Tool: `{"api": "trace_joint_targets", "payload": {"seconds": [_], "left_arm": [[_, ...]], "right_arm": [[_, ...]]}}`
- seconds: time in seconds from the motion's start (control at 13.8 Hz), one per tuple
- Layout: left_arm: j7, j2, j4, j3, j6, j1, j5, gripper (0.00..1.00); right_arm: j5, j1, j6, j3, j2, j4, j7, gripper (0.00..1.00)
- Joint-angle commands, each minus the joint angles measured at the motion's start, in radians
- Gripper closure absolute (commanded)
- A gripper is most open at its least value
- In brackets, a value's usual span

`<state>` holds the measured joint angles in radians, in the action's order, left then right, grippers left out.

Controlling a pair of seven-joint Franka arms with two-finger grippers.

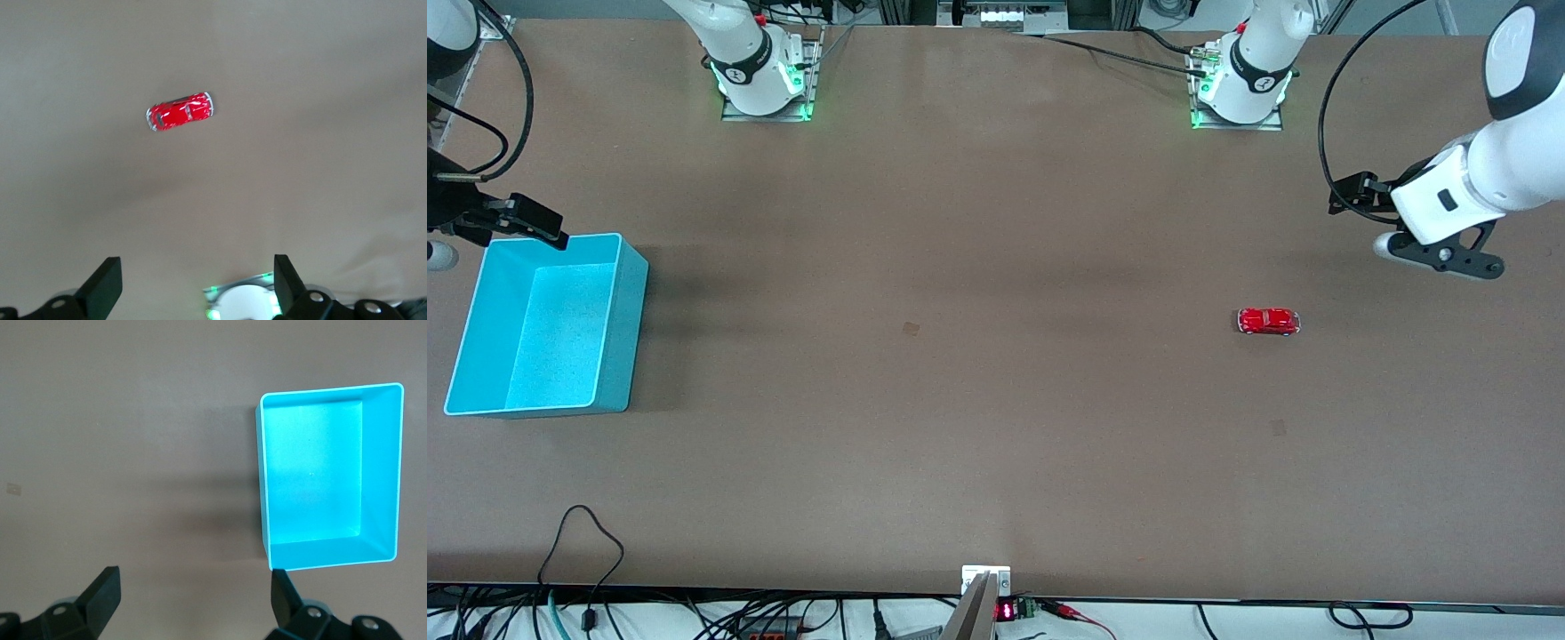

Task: Wind red beetle toy and store in blue box
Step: 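Reach the left gripper down onto the red beetle car and grasp it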

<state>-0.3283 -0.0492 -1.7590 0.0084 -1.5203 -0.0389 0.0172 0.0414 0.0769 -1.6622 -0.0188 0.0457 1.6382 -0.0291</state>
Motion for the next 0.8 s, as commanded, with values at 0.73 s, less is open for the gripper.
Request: {"api": "trace_joint_targets", "payload": {"seconds": [0.73], "left_arm": [[-1.079, -0.15, -0.391, 0.001, -0.726, 0.083, -0.023, 0.0]], "right_arm": [[-0.015, 0.011, -0.001, -0.004, -0.02, 0.014, 0.009, 0.0]]}}
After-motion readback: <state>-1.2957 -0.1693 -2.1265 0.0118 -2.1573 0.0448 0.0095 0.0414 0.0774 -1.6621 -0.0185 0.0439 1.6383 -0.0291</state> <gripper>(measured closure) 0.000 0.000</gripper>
